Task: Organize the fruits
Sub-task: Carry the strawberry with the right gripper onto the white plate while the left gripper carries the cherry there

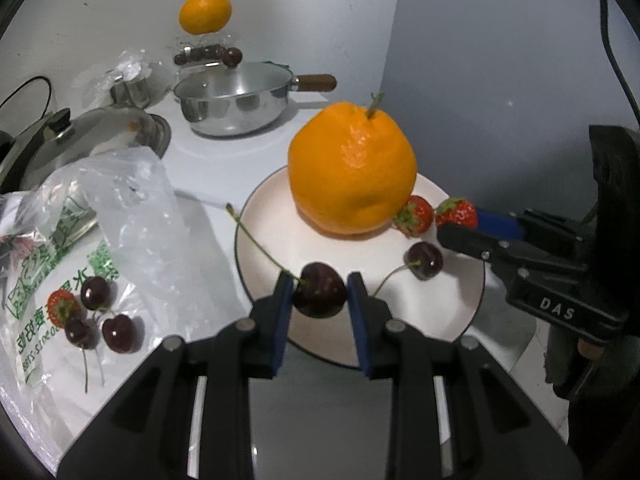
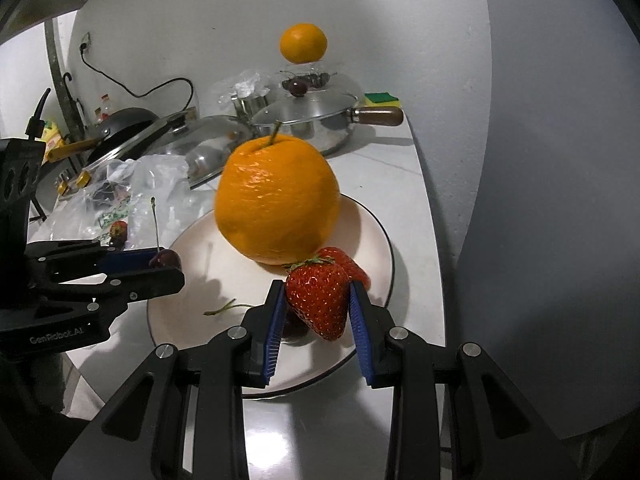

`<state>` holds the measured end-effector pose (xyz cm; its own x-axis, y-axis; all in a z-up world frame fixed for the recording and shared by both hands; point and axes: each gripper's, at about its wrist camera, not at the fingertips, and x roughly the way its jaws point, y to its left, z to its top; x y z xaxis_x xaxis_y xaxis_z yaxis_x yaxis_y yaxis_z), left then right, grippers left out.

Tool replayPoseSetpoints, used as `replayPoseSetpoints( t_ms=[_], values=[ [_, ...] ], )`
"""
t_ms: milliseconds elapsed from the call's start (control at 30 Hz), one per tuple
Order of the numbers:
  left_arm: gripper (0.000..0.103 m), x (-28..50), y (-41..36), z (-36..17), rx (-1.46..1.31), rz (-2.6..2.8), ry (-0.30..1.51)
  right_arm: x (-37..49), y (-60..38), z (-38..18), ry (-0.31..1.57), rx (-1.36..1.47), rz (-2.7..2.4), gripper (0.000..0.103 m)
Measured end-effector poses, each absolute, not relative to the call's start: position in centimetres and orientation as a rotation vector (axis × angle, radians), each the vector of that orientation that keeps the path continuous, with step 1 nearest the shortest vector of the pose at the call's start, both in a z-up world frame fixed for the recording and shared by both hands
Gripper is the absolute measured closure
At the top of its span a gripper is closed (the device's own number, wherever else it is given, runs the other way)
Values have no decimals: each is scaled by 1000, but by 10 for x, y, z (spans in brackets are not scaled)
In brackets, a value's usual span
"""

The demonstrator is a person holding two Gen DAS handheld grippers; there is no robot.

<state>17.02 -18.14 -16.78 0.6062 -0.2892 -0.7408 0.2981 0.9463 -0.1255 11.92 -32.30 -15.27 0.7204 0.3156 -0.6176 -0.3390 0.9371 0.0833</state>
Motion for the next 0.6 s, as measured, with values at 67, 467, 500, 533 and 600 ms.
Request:
replayPoseSetpoints(
  t_ms=[67,467,500,533,600],
  values=[
    [75,172,-183,-170,12,-343,859,121,-325,-154,679,-33,360,69],
    [73,177,-186,-175,-9,-364,881,126,-324,-157,698,-27,376,69],
    [73,177,-187,-175,-7,-367,884,126,-324,-157,699,-28,375,69],
    [73,177,-187,-175,-5,-369,889,126,-324,-157,699,-29,375,69],
    [73,176,-188,-175,-1,-368,892,126,-324,-157,705,-29,377,69]
  ],
)
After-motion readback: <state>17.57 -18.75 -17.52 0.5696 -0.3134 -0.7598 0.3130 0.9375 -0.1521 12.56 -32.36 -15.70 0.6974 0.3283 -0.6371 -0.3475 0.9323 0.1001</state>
